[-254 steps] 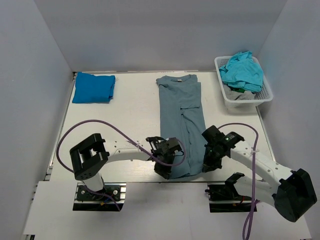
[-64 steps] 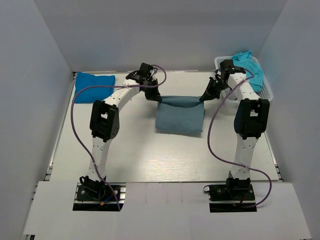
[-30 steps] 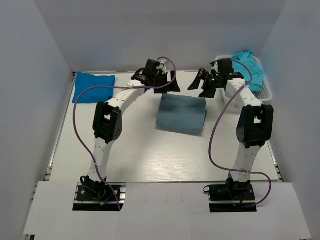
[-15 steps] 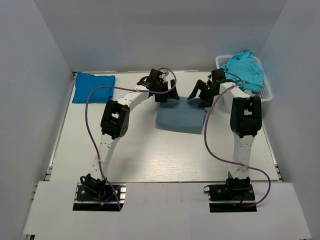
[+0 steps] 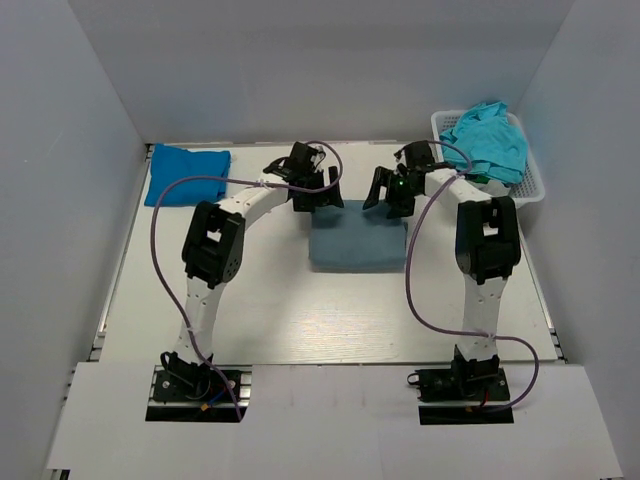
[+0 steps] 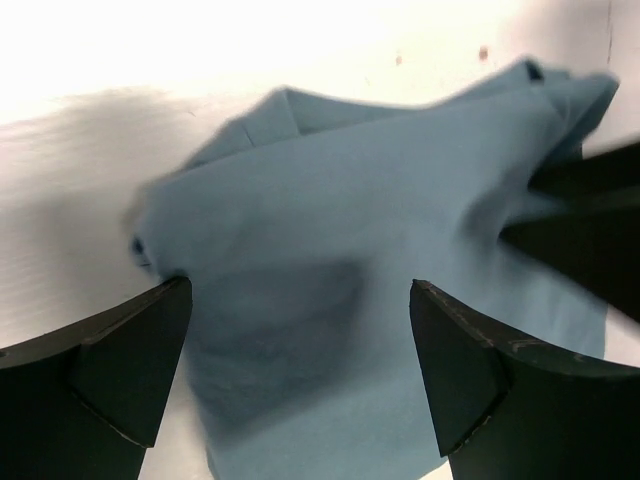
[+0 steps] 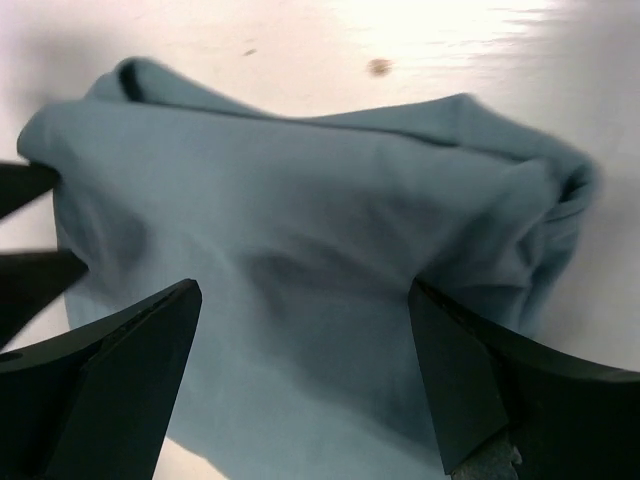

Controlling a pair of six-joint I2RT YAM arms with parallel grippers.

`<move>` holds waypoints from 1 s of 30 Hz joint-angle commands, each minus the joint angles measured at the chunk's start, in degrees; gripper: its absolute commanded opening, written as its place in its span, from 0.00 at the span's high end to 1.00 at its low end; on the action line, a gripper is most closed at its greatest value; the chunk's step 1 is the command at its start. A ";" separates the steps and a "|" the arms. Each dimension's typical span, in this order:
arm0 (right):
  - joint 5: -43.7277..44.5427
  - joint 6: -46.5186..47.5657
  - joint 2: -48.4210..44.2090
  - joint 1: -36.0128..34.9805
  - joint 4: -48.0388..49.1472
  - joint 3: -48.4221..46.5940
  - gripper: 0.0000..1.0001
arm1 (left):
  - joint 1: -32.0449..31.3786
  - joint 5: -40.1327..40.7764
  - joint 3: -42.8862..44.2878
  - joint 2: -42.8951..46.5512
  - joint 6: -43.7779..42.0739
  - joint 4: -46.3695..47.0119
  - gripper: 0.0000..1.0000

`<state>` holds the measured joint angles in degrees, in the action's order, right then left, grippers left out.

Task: Fold and stack the t-shirts
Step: Smooth out wrinkles on the folded tshirt

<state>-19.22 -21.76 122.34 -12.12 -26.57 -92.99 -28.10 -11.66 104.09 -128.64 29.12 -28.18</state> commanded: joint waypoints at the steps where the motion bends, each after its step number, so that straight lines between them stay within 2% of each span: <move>1: 4.71 2.95 -5.97 -1.15 1.35 0.10 0.10 | -0.73 6.64 4.88 6.11 -1.35 -5.11 0.00; 3: 5.59 3.47 -7.91 -1.15 -1.63 -3.94 0.10 | -0.73 7.44 7.08 7.43 -1.35 -8.10 0.00; 5: 5.60 3.83 -10.52 -1.59 -2.87 -4.40 0.10 | -0.73 8.14 5.52 10.49 -1.35 -8.72 0.00; 9: 5.78 0.85 -19.66 -1.68 -1.74 3.32 0.10 | -0.73 8.76 -3.00 16.21 1.63 -8.73 0.00; 10: 5.34 0.32 -21.17 -1.68 0.79 10.39 0.10 | -0.73 7.02 -4.76 17.10 1.64 -8.21 0.00; 12: -0.53 -0.91 -27.57 -1.94 6.58 19.37 0.10 | -1.35 3.24 -9.42 18.24 2.95 -6.98 0.00; 14: -6.59 -1.53 -29.17 -1.94 10.30 27.30 0.10 | -3.09 -2.82 -14.06 20.00 4.61 -2.60 0.00; 18: -13.70 -2.67 -28.57 -1.77 12.85 32.25 0.10 | -6.69 -11.52 -20.94 22.02 9.10 7.42 0.00; 20: -17.23 -4.42 -28.22 -1.68 16.78 36.53 0.10 | -8.19 -12.06 -24.70 22.03 10.25 11.64 0.00; 26: -11.90 -4.87 -26.73 0.07 20.76 44.91 0.10 | -9.43 -9.00 -32.02 20.10 10.25 10.25 0.00; 30: -13.64 -6.54 -21.37 3.84 21.55 45.44 0.10 | -8.38 -4.61 -33.69 18.60 9.03 6.14 0.00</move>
<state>-35.05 -28.08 96.73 -10.87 -7.29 -48.97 -37.89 -19.97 71.46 -109.91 38.85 -20.29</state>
